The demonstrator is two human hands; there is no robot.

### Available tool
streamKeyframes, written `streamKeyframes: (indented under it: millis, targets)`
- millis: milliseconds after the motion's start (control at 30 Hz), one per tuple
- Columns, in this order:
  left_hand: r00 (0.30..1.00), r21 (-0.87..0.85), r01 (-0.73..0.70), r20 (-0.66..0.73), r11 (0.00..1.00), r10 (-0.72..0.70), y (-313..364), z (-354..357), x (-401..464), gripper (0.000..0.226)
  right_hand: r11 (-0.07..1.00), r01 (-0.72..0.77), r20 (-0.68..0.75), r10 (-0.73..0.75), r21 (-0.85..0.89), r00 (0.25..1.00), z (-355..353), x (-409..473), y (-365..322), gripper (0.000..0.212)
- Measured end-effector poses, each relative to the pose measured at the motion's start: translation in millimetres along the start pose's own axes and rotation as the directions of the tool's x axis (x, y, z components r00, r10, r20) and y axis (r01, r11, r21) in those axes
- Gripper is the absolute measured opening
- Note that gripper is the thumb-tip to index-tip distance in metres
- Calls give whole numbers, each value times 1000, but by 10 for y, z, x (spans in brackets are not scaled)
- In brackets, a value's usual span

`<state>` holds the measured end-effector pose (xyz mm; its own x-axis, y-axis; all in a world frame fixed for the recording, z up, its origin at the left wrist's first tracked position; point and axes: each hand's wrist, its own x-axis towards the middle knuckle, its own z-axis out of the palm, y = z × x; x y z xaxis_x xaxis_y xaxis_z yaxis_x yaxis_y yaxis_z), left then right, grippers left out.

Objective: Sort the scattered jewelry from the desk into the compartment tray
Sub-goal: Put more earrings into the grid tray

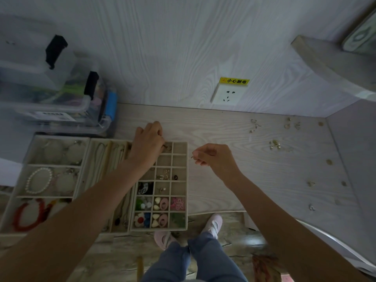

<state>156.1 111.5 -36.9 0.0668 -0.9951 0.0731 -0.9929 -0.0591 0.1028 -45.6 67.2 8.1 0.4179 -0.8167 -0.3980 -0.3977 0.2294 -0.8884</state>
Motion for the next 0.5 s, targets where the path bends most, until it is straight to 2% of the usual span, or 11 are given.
streamKeyframes:
  millis: [233,333,500]
  targets:
    - [999,144,24,35,989,-29,77,-36,16,7,1000,-4,-5,4,-7,1000,13,-19,50,5]
    - [998,193,37,49,980,-47,98,-57,22,16,1000,-3,-4,3,-10,1000,22,-26,48,8]
    - [997,172,74,14,982,-77,126,-72,21,25,1000,7,-10,-8,-28,1000,39,-16,39,7]
